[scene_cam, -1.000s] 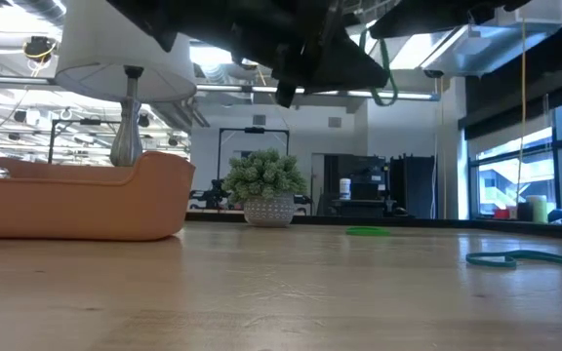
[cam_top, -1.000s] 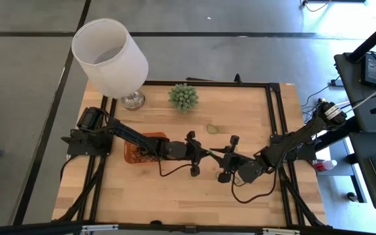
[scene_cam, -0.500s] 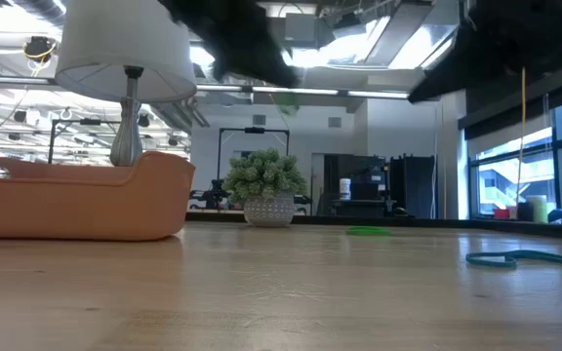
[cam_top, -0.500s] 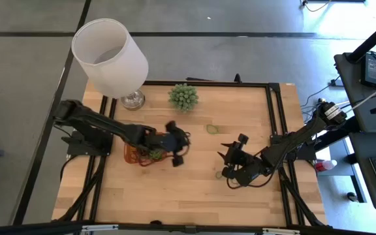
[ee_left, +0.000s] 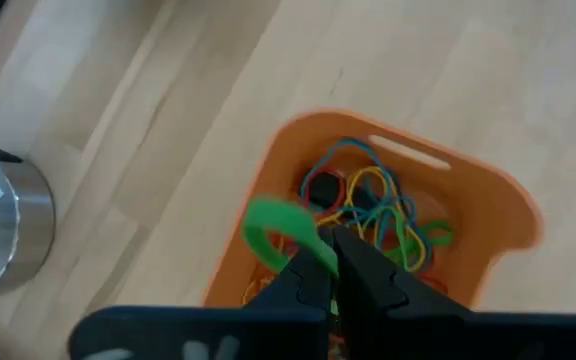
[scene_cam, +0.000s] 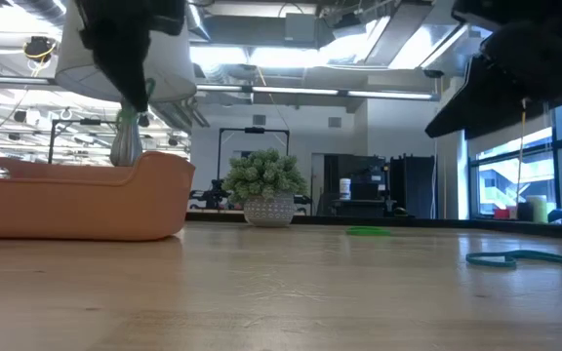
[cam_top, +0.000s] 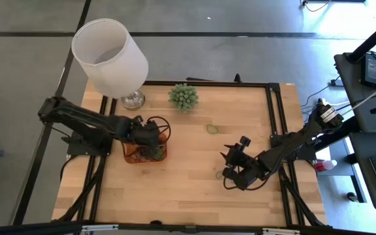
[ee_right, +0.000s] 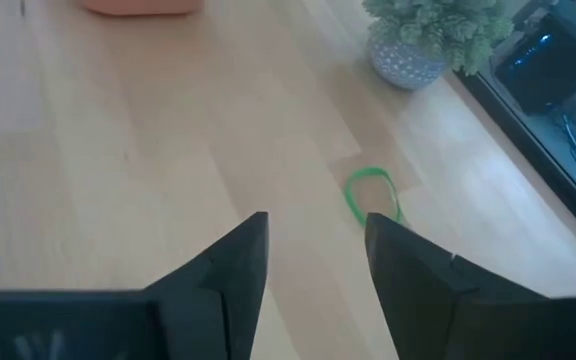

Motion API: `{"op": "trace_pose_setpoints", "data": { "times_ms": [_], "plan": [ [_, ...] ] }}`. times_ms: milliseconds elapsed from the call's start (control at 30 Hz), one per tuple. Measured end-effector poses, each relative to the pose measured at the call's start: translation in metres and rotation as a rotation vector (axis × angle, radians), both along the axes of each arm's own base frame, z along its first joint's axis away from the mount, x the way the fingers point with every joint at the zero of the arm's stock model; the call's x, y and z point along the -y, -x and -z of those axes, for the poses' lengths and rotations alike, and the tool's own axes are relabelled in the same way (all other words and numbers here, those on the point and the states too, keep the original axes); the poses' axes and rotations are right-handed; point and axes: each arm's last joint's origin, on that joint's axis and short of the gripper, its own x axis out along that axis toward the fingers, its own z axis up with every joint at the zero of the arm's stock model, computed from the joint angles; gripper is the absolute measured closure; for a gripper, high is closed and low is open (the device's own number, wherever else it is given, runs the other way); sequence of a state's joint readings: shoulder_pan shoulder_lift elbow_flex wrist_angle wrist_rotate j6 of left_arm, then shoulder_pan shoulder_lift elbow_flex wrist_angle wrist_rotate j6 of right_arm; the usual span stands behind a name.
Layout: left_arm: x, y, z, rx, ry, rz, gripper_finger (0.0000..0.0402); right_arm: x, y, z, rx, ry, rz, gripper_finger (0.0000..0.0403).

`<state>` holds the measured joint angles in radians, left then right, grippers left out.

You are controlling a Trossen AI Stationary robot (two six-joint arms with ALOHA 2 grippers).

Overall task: Pick and place rubber bands into bin
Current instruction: Put the green rubber band into the orange bin, then put the blue rubber band into the orange bin

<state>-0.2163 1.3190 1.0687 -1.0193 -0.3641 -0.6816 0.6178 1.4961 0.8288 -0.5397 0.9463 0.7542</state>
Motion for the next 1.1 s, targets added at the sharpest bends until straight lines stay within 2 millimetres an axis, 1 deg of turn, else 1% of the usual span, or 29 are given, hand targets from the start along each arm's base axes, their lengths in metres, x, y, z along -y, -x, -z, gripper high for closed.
{"op": "trace_pose_setpoints", "data": {
  "times_ms": [133, 367, 533, 667, 833, 967, 1033, 1100],
  "plan": [
    [-0.002, -0.012, 0.011, -0.027, 0.000, 0.006, 0.0399, 0.002, -0.001, 0.000, 0.002, 0.001, 0.008, 0.0231],
    [-0.003, -0.038, 0.054, -0.220, 0.076, 0.069, 0.0398, 0.002, -0.001, 0.000, 0.003, 0.001, 0.007, 0.0231],
    [-0.006, -0.048, 0.078, -0.315, 0.064, 0.060, 0.0397, 0.002, -0.001, 0.000, 0.002, 0.002, 0.006, 0.0231],
    [-0.008, -0.051, 0.090, -0.361, 0.100, 0.041, 0.0373, 0.002, -0.001, 0.000, 0.001, 0.003, 0.005, 0.0231],
    [-0.008, -0.051, 0.089, -0.366, 0.106, 0.039, 0.0319, 0.002, -0.001, 0.000, 0.001, 0.004, 0.005, 0.0231],
    [-0.008, -0.049, 0.071, -0.328, 0.107, 0.042, 0.0277, 0.002, -0.001, 0.000, -0.002, 0.006, 0.005, 0.0231],
    [-0.009, -0.046, 0.060, -0.318, 0.099, 0.041, 0.0262, 0.002, -0.001, 0.000, -0.001, 0.006, 0.005, 0.0231],
    [-0.009, -0.045, 0.047, -0.273, 0.089, 0.041, 0.0253, 0.002, -0.001, 0.000, -0.001, 0.006, 0.005, 0.0231]
  ]
}}
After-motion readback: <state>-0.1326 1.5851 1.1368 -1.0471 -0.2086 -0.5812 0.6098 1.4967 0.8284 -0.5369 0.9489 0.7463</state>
